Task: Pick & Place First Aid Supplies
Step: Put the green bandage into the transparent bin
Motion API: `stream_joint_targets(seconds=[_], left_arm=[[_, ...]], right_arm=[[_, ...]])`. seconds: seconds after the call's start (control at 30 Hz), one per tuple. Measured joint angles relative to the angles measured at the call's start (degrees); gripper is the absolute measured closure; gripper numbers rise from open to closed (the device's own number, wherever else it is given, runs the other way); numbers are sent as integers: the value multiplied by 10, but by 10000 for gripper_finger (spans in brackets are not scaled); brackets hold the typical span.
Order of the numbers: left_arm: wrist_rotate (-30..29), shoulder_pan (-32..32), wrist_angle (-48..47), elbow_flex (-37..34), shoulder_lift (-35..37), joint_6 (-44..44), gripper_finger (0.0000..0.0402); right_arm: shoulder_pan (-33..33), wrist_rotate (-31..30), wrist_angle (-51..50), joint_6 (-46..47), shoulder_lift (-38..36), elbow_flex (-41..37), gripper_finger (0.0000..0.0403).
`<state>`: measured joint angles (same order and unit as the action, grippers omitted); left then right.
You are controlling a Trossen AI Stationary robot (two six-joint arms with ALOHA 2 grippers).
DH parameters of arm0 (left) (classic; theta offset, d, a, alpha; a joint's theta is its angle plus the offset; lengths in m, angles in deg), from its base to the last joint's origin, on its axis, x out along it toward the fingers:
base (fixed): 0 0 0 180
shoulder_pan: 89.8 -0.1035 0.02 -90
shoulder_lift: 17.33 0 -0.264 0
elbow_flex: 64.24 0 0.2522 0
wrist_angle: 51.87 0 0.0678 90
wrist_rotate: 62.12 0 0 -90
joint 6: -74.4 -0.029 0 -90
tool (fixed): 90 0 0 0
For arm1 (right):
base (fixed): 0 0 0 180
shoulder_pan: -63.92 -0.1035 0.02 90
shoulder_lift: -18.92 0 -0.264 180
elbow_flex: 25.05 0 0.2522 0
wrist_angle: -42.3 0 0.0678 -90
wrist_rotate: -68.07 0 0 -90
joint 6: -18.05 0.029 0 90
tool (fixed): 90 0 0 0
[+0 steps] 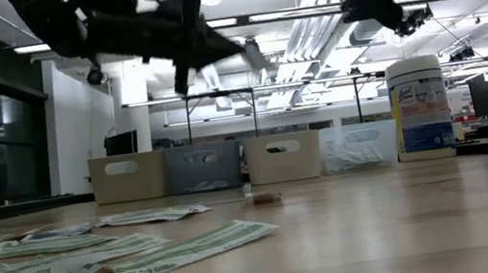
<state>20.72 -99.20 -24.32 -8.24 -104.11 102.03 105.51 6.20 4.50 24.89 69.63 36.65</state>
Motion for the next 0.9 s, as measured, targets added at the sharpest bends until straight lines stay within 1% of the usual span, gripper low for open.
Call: stream_joint_targets(seconds=[0.1, 0.17, 0.23, 0.3, 0.4, 0.47, 0.63, 0.77, 0.9], left_arm=[[-37, -4, 89, 0, 0, -55, 401], [-43, -11, 132, 0, 0, -86, 402], [-44, -23, 156, 3, 0, -102, 401], [-35, -37, 159, 16, 0, -114, 401], [17, -65, 159, 42, 0, -140, 401], [53, -81, 149, 63, 1, -153, 401], [116, -113, 97, 98, 1, -158, 401], [157, -131, 79, 106, 1, -158, 401], [177, -143, 82, 106, 1, -158, 401]], right_arm=[[-27, -2, 55, 19, 22, 0, 267], [-46, -4, 98, 20, 39, 0, 267], [-64, -7, 145, 23, 58, 0, 267], [-78, -20, 196, 43, 79, 0, 267], [-93, -45, 260, 82, 115, 0, 267], [-100, -45, 301, 96, 139, 0, 267], [-114, -42, 390, 124, 183, 0, 267], [-120, -40, 425, 151, 204, 0, 267], [-130, -40, 442, 156, 221, 0, 267]])
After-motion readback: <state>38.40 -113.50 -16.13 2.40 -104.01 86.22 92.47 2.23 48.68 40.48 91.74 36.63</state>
